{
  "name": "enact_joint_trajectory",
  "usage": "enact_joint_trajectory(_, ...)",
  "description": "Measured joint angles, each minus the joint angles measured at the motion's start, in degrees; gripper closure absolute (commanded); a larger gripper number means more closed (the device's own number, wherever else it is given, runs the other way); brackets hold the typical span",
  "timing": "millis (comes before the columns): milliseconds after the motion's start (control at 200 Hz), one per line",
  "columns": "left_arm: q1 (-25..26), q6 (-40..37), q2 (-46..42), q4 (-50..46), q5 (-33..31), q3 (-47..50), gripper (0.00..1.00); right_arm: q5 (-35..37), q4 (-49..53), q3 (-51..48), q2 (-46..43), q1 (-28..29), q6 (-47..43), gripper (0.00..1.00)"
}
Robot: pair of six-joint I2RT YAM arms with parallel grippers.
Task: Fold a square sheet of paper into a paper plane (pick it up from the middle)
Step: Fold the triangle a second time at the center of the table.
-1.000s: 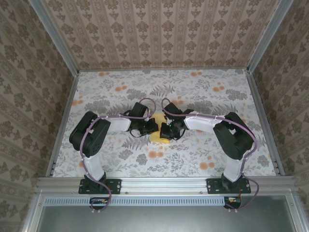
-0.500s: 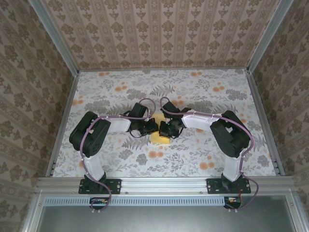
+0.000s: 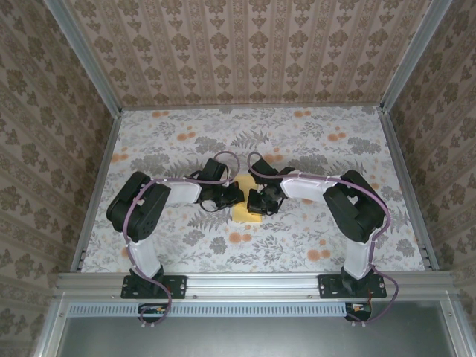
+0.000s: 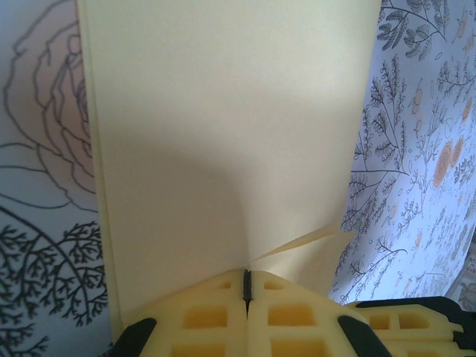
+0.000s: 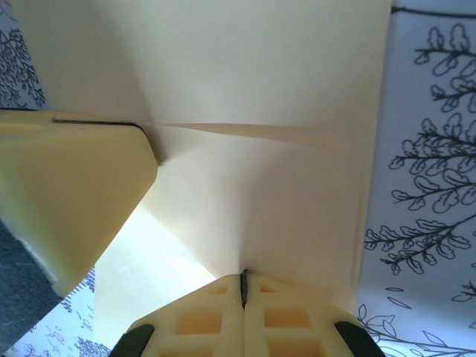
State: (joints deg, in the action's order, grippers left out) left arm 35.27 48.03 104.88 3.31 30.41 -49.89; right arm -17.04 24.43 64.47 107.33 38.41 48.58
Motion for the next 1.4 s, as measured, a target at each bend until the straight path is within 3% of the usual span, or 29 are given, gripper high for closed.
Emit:
enact_joint_trajectory(1095, 0.0, 0.0, 0.0, 0.2, 0.0, 0.2, 1.00, 0.4, 2.9, -11.5, -10.3, -0.2, -1.8, 1.00)
enact_joint_trajectory(1400, 0.0, 0.0, 0.0, 0.6, 0.0, 0.4, 1.00, -1.9, -0.7, -9.0, -12.7, -0.5, -3.0, 1.00)
